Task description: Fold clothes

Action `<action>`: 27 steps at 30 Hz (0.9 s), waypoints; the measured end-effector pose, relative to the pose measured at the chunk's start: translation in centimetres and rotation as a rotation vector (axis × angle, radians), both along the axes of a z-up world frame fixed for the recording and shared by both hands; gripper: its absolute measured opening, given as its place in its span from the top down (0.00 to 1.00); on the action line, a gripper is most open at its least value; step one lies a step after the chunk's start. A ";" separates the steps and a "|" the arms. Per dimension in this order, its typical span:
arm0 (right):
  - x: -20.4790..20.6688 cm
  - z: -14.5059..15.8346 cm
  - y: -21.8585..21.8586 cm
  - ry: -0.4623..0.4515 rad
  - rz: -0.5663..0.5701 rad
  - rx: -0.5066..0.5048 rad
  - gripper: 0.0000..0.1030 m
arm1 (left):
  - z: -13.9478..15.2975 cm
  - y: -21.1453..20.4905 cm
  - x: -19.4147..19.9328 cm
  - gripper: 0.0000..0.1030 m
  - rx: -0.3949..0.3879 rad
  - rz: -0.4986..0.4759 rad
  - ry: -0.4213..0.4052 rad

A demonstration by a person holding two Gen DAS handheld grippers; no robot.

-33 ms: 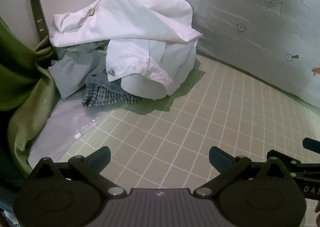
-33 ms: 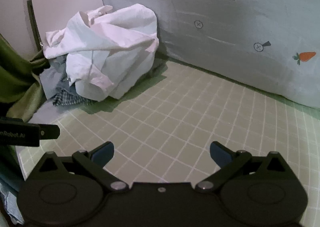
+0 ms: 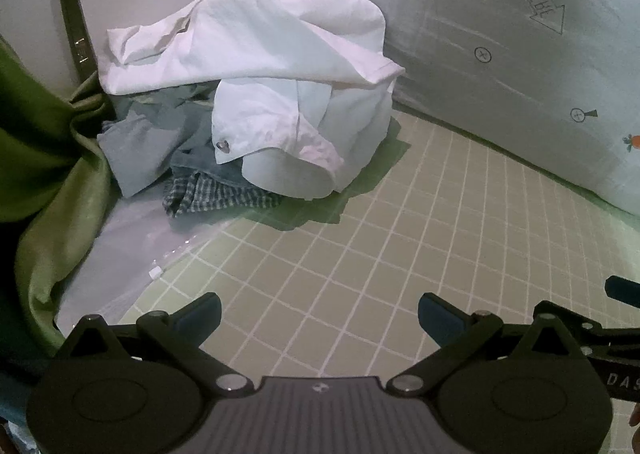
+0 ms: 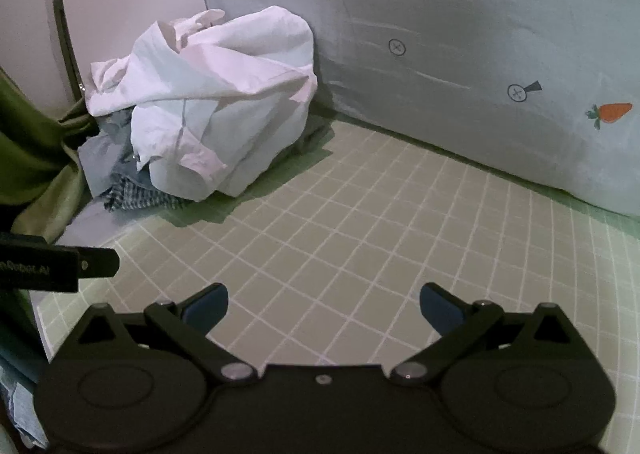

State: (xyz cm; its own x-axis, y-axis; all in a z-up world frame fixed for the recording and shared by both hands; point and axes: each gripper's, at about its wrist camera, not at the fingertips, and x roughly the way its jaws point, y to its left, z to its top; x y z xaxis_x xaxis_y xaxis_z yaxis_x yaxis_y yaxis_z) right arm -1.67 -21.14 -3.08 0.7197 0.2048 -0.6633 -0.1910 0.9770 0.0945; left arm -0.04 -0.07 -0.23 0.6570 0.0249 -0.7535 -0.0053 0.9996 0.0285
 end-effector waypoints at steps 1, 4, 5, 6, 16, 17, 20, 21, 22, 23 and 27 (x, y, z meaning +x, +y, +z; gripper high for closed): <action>-0.1 0.0 0.0 -0.003 0.000 -0.003 0.00 | -0.1 0.0 0.0 0.00 0.000 0.000 -0.002; -0.3 0.1 -0.1 -0.013 0.000 -0.013 0.00 | -0.6 -0.2 -0.1 0.00 0.001 0.000 -0.009; -0.3 0.1 -0.1 -0.017 0.001 -0.017 0.00 | -0.7 -0.2 -0.1 0.00 0.001 0.001 -0.011; -0.4 0.1 -0.1 -0.020 0.001 -0.020 0.00 | -0.9 -0.3 -0.1 0.00 0.001 0.001 -0.013; -0.2 -0.2 -0.1 -0.013 -0.004 -0.016 0.00 | -1.8 0.0 -1.1 0.00 0.005 0.000 -0.036; -0.2 -0.2 -0.1 -0.013 -0.004 -0.015 0.00 | -1.9 0.1 -1.3 0.00 0.005 0.000 -0.040; -0.3 -0.3 -0.1 -0.015 -0.005 -0.012 0.00 | -1.7 0.0 -1.2 0.00 0.008 0.001 -0.036; -0.3 -0.3 -0.1 -0.016 -0.005 -0.010 0.00 | -1.7 0.0 -1.3 0.00 0.009 0.002 -0.037; -0.3 -0.3 -0.1 -0.016 -0.005 -0.009 0.00 | -1.6 0.0 -1.4 0.00 0.009 0.002 -0.037; -0.3 -0.3 -0.2 -0.017 -0.005 -0.008 0.00 | -1.5 0.1 -1.1 0.00 0.008 0.004 -0.032; -0.4 -0.3 -0.2 -0.017 -0.004 -0.006 0.00 | -1.2 0.2 -1.3 0.00 0.007 0.008 -0.029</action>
